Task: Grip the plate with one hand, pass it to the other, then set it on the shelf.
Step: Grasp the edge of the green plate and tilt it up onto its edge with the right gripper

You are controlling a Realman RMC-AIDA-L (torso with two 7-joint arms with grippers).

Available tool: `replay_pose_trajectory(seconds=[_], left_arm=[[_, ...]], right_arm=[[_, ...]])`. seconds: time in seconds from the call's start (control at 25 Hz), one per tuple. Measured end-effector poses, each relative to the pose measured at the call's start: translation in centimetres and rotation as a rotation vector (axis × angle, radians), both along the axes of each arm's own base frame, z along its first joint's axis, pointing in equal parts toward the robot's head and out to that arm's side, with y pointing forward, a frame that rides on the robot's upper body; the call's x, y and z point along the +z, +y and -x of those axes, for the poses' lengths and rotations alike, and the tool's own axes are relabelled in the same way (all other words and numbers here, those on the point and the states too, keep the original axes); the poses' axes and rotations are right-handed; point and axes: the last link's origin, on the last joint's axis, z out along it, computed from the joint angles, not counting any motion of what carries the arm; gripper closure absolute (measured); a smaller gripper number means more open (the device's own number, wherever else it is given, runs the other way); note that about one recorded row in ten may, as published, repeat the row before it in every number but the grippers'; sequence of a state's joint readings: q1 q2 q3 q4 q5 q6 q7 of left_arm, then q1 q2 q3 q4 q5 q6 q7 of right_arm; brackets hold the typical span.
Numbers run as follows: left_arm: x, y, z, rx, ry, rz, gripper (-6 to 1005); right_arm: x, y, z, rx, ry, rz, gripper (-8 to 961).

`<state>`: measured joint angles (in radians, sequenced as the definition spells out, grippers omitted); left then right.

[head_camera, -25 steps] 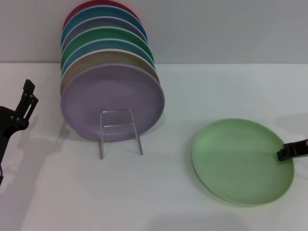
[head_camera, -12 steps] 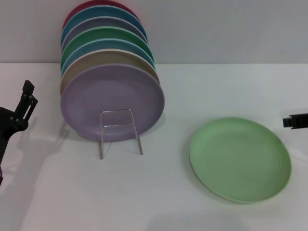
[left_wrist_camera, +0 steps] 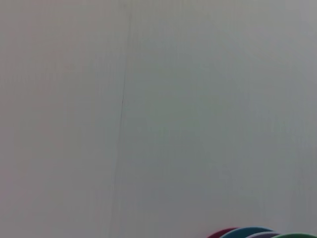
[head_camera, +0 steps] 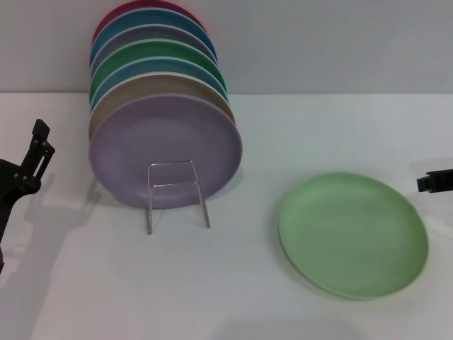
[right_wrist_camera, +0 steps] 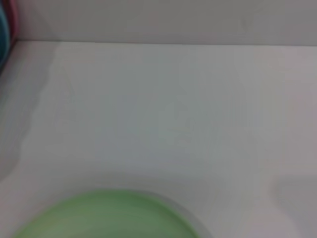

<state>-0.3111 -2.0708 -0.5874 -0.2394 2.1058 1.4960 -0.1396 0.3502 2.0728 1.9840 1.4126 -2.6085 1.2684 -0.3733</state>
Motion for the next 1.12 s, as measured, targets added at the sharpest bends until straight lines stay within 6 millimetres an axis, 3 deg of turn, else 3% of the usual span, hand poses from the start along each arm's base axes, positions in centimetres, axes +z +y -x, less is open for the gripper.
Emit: replay_pose_trajectory(seconds=[0.24, 0.44, 0.72, 1.12], left_arm=[[0.1, 0.0, -0.1, -0.006, 0.001, -0.005, 194], [0.1, -0.1, -0.1, -0.01, 0.001, -0.003, 194], [0.1, -0.2, -0.1, -0.012, 0.003, -0.005, 195], [0.1, -0.3, 0.0, -0.011, 0.004, -0.006, 195]], right_arm=[[0.7, -0.2, -0.1, -0.04, -0.024, 0.039, 810], [0.1, -0.1, -0.6, -0.066, -0.048, 0.069, 610], [-0.7, 0.0, -1.0, -0.077, -0.041, 0.093, 475], [-2.0, 0.2, -1.2, -0.084, -0.033, 0.137, 514]])
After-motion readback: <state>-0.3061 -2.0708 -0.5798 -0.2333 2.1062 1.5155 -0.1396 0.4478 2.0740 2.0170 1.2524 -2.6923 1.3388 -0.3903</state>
